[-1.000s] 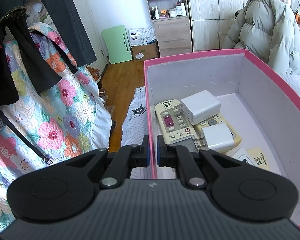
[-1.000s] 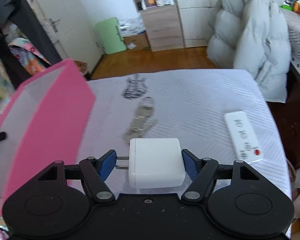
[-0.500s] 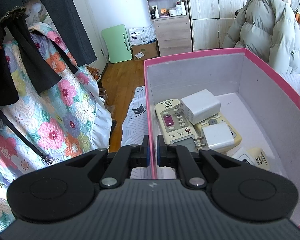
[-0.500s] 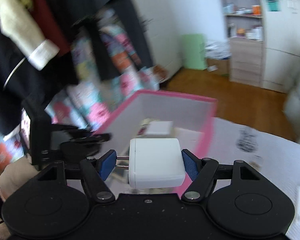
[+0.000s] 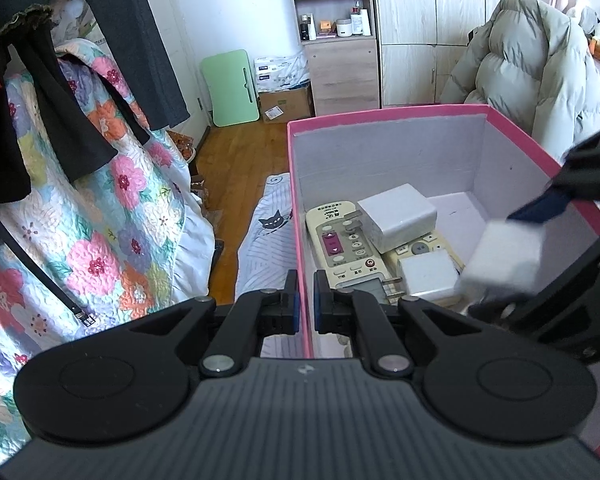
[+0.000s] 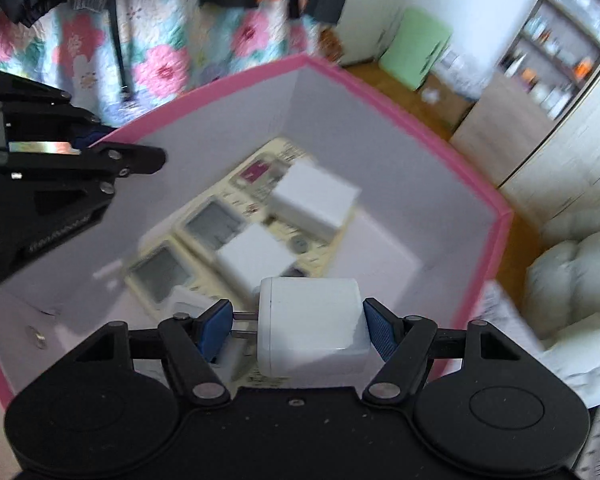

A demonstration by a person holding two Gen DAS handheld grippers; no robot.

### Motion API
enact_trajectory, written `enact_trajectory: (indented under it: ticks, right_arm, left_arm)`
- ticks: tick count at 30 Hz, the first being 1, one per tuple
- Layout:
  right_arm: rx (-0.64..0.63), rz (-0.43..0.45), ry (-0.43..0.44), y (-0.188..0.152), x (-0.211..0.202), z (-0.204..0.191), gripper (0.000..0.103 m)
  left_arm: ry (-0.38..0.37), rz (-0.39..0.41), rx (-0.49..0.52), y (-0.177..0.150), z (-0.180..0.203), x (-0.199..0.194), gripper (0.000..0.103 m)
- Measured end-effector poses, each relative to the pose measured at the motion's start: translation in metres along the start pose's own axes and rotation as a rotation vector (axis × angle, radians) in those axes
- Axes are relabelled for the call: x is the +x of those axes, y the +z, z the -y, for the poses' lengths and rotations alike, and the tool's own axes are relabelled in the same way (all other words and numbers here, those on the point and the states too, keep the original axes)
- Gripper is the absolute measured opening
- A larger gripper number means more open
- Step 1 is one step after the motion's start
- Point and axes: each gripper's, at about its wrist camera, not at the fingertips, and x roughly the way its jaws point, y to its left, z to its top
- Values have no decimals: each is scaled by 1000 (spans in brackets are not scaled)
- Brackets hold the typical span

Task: Organize rigid objects
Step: 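Carry the charger into the pink box and release it, then grasp one key of the silver key bunch with the right tool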

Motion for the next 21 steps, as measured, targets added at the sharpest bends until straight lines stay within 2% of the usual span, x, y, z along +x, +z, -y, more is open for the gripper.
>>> enact_trajectory:
  ticks: [5,10,13,17,21]
  right_arm:
    - [107,93,61,-4,-19,11,78]
    - [209,269,39,-31,-63,26,78]
    - [272,336,33,-53,-87,41,78]
    - [358,384,-1,-90,-111,66,78]
    - [434,375,-66,-124,-114,91,78]
  left_arm:
    - [-2,2,-4,0,-1,0,6]
    - [-2,2,-3,0,1,1,6]
    - [7,2,4,1,3,1,6]
    - [10,3,6,1,4,2,6]
    - [23,-1,20,1,7,2,6]
